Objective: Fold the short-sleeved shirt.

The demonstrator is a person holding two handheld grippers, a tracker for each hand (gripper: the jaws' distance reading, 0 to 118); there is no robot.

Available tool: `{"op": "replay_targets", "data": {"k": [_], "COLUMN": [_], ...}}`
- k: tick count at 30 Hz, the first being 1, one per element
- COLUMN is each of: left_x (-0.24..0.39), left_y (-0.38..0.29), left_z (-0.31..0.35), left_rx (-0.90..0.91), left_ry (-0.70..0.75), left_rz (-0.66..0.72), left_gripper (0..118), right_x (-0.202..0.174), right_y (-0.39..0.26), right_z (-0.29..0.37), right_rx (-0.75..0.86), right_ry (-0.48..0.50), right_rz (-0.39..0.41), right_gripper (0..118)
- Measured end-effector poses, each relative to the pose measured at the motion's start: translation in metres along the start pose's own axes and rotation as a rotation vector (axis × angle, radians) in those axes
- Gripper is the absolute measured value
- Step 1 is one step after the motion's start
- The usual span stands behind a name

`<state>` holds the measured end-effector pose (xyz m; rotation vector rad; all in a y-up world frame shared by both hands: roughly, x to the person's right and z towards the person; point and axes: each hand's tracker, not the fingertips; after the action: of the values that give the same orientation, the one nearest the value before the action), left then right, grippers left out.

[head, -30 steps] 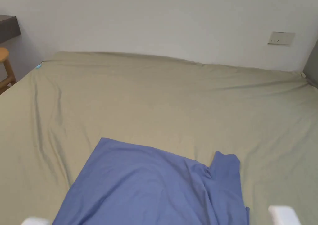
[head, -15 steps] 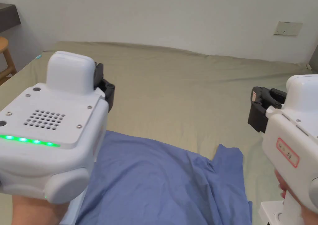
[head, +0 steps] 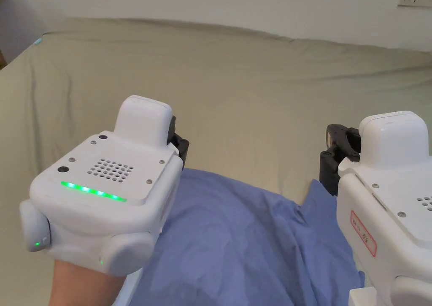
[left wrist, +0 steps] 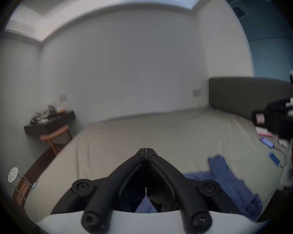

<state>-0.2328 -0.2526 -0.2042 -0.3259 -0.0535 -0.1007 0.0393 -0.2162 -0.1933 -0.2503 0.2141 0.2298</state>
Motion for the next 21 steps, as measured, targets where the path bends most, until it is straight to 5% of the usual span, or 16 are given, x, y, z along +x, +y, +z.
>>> {"op": "replay_targets", "data": {"k": [4,8,11,12,14,15,21], "left_x": [-0.033,-0.086,-0.120,-0.125,-0.138,-0.142,-0.138], "left_y": [-0.084,-0.136,-0.144,-0.141,-0.136,-0.134,-0.131], "left_z": [-0.079,-0.147,-0.186,-0.197,-0.224,-0.234,-0.280], "left_rx": [-0.259,-0.494,-0.487,-0.482,-0.482,-0.476,-0.540], "left_ry": [0.022,0.044,0.126,0.132,0.145,0.149,0.137], "left_rz": [0.021,0.204,0.265,0.252,0.224,0.209,0.137], "left_gripper": [0,5,35,35,100,115,117], "right_x": [0.018,0.041,0.058,0.062,0.069,0.070,0.081], "right_y": [-0.035,-0.062,-0.076,-0.079,-0.087,-0.090,-0.102], "right_z": [-0.033,-0.058,-0.071,-0.074,-0.080,-0.080,-0.080], "right_rx": [-0.125,-0.194,-0.251,-0.263,-0.288,-0.296,-0.333], "right_ry": [0.002,-0.037,-0.044,-0.045,-0.055,-0.060,-0.079], "right_rz": [-0.035,-0.036,-0.059,-0.065,-0.066,-0.065,-0.089], "right_gripper": [0,0,0,0,0,0,0]}}
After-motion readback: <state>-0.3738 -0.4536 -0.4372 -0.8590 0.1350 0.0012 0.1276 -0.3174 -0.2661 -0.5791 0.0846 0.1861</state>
